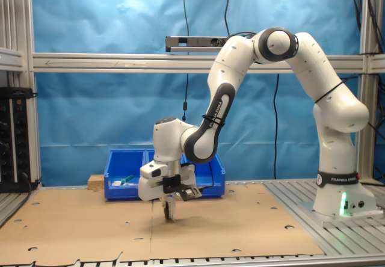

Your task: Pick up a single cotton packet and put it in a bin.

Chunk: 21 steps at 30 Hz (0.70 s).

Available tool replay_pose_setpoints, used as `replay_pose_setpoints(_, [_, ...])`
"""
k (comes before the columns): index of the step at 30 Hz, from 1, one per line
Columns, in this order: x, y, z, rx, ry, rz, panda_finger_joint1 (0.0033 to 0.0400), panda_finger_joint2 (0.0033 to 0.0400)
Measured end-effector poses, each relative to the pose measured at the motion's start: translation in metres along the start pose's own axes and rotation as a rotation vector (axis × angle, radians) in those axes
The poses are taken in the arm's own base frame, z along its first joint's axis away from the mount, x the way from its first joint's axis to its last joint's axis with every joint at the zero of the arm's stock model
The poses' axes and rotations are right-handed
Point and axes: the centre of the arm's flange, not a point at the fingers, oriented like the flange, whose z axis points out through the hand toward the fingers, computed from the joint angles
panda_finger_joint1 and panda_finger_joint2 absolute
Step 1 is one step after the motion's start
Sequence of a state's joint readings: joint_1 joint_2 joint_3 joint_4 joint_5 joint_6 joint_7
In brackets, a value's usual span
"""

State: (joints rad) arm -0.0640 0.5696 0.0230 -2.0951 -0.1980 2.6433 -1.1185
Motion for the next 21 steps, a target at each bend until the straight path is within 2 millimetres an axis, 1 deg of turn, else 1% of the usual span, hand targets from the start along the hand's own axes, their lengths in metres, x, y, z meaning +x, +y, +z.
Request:
replay_pose_setpoints(14, [0.0,0.0,-0.002,-0.002,0.001,0.0,0.0057,0.0057])
replay_pose_setpoints(18, [0.0,0.002,-0.009,-0.01,0.001,0.001,0.0057,0.0057])
replay_pose_setpoints(21, [-0.001,0.005,-0.021,-0.017,-0.001,0.002,0.0057,0.0057])
